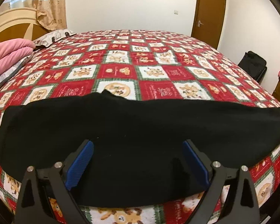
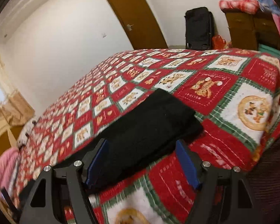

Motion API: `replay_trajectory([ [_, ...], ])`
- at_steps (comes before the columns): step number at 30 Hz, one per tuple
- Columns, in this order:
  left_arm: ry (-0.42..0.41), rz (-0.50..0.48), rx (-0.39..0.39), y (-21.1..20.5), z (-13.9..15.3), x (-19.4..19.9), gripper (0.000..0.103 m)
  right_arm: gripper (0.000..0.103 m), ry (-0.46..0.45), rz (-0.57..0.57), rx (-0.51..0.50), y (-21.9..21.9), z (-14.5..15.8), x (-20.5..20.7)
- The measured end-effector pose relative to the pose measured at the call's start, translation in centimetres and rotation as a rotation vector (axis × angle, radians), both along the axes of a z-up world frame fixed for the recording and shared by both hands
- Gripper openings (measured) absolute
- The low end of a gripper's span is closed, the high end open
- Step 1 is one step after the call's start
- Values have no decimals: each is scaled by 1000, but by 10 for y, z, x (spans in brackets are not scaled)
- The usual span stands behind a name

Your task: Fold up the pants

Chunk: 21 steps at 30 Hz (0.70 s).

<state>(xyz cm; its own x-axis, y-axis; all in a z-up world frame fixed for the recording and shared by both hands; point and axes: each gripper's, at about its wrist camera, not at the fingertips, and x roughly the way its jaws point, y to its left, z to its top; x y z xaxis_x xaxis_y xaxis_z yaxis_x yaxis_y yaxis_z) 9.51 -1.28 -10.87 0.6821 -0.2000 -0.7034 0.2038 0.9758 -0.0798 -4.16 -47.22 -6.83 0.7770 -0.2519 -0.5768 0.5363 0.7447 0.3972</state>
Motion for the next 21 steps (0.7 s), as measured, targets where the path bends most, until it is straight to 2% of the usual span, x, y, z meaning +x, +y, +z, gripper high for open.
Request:
replay_trajectory([
  [4, 18, 12, 28, 2, -8, 2, 98, 70, -95, -62, 42, -18, -7, 4],
  [7, 20, 5, 60, -1, -14, 1, 99, 69, -86, -61, 6, -14, -6, 7],
  [9, 6, -10, 87, -6, -15, -2, 99, 63, -71, -64, -13, -13, -5, 8],
  [14, -4, -27, 67, 0, -12, -5, 99, 36, -43, -94, -3, -21, -7, 5],
  [21, -5, 46, 42, 34, -10, -3, 99, 36, -57, -103, 0, -25, -8, 4],
])
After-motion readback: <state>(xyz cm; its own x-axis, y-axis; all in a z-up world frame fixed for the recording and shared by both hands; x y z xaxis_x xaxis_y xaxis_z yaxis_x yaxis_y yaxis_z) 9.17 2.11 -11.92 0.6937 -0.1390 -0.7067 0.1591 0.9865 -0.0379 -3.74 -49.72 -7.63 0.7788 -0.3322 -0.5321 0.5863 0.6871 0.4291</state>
